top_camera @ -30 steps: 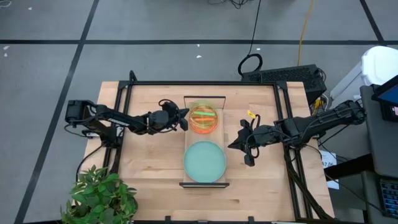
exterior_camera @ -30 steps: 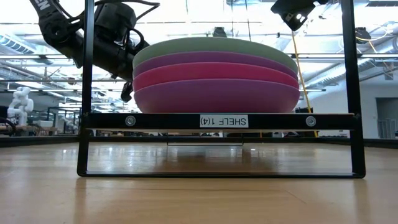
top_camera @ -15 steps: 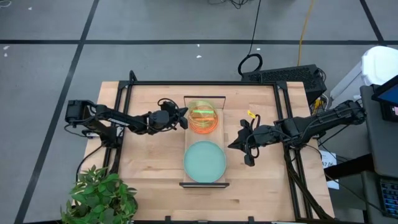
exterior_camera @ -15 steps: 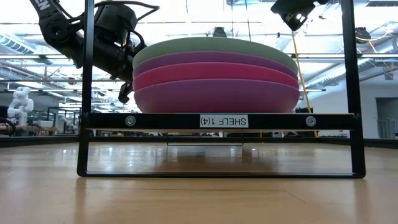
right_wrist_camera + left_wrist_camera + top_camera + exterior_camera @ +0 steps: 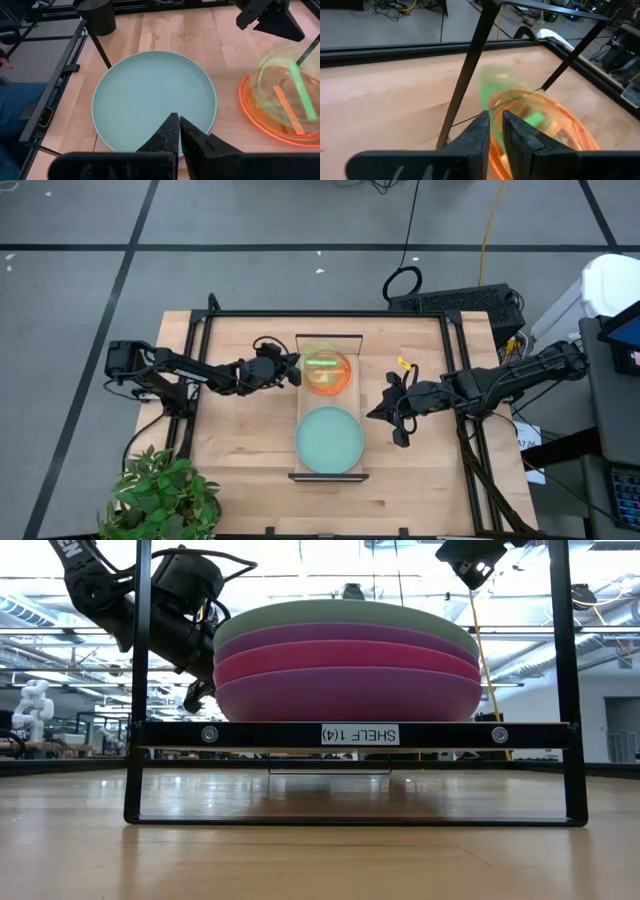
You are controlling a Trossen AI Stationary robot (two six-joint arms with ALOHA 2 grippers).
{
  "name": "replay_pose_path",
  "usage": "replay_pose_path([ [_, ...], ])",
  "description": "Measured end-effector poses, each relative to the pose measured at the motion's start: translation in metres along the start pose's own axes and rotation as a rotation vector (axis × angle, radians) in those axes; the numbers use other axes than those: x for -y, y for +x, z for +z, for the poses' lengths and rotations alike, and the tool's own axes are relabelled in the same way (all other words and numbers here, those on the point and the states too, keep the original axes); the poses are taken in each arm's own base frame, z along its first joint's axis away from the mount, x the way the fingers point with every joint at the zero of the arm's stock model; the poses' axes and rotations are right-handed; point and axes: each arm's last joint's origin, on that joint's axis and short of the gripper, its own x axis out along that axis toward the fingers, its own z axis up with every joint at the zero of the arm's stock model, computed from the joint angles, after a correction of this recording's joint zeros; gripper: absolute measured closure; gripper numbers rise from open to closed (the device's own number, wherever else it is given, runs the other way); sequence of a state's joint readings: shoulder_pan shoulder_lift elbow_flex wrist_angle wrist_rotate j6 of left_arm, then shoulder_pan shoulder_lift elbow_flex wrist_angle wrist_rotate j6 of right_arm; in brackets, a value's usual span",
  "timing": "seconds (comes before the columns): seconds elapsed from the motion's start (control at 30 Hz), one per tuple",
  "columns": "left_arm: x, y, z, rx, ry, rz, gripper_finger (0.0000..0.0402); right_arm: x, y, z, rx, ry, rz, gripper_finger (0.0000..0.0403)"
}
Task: Place and stack plates onto a shelf
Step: Stack the small green plate on top of the small orange plate on the shelf, then return to Home Position
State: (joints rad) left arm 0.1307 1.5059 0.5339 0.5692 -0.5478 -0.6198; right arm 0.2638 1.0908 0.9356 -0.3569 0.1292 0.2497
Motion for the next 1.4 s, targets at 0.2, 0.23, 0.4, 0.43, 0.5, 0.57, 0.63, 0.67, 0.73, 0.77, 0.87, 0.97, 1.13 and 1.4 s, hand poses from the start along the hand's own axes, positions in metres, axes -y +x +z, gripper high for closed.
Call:
replay_pose_path([
  [0.2, 0.001, 0.000, 0.001, 0.008, 0.003, -0.004, 0.0340, 0.000, 0.000, 0.000, -0.001, 0.000, 0.002, 0.0403],
  [0.23, 0.001, 0.000, 0.001, 0.007, 0.009, -0.004, 0.0340, 0.000, 0.000, 0.000, -0.001, 0.000, 0.002, 0.0403],
  [0.4, 0.004, -0.002, -0.002, -0.008, 0.089, -0.022, 0.0339, 0.000, 0.000, 0.000, -0.001, 0.000, 0.003, 0.0403],
  [0.43, 0.005, -0.003, -0.003, -0.013, 0.115, -0.036, 0.0339, 0.000, 0.000, 0.000, -0.001, 0.000, 0.003, 0.0403],
  [0.5, 0.010, -0.007, -0.004, -0.023, 0.165, -0.080, 0.0339, 0.000, 0.000, 0.000, -0.001, 0.000, 0.003, 0.0403],
  [0.57, 0.016, -0.012, -0.003, -0.033, 0.208, -0.147, 0.0339, 0.000, 0.000, 0.000, -0.001, 0.000, 0.002, 0.0403],
  [0.63, 0.022, -0.020, -0.002, -0.039, 0.247, -0.204, 0.0339, 0.000, 0.000, 0.000, 0.006, 0.010, -0.002, 0.0403],
  [0.67, 0.025, -0.024, -0.002, -0.039, 0.272, -0.225, 0.0339, 0.000, -0.001, 0.001, 0.015, 0.012, -0.002, 0.0403],
  [0.73, 0.032, -0.034, 0.000, -0.026, 0.323, -0.265, 0.0339, 0.000, -0.001, 0.004, 0.043, 0.002, -0.010, 0.0403],
  [0.77, 0.035, -0.040, 0.001, -0.018, 0.354, -0.287, 0.0341, -0.001, -0.001, 0.004, 0.051, -0.011, -0.012, 0.0403],
  [0.87, 0.043, -0.057, 0.005, -0.003, 0.429, -0.345, 0.0362, -0.002, -0.002, 0.005, 0.059, -0.048, -0.017, 0.0403],
  [0.97, 0.045, -0.073, 0.011, 0.004, 0.469, -0.384, 0.0393, -0.003, -0.002, 0.005, 0.072, -0.055, -0.055, 0.0403],
  [1.13, 0.046, -0.097, 0.016, -0.015, 0.500, -0.437, 0.0398, -0.006, -0.002, 0.004, 0.083, -0.087, -0.102, 0.0403],
  [1.4, 0.022, -0.132, 0.027, -0.136, 0.515, -0.402, 0.0399, -0.011, 0.006, -0.014, 0.108, -0.151, -0.149, 0.0403],
])
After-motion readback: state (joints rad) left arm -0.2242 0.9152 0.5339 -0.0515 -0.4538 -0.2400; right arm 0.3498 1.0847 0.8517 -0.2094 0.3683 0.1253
